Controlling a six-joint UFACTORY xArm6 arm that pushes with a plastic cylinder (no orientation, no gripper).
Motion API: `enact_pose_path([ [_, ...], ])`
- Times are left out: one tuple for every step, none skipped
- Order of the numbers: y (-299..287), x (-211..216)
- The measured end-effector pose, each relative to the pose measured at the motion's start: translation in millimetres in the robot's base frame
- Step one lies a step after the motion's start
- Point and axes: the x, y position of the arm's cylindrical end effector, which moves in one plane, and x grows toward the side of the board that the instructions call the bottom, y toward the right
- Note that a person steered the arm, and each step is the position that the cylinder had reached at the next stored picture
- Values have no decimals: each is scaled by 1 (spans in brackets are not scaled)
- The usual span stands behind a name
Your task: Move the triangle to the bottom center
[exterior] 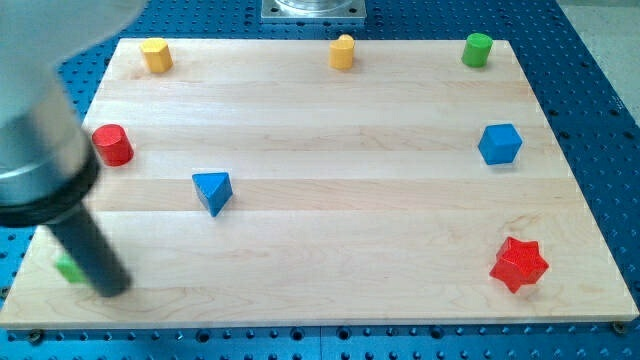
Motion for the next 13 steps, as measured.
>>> enact_pose_path([
  [24,-23],
  [51,-86],
  [51,-123],
  [78,-127],
  [96,-128],
  [103,-128],
  [103,-125],
  [114,-95],
  [145,-58],
  [153,-60],
  [76,-75],
  [119,-23],
  [213,-14],
])
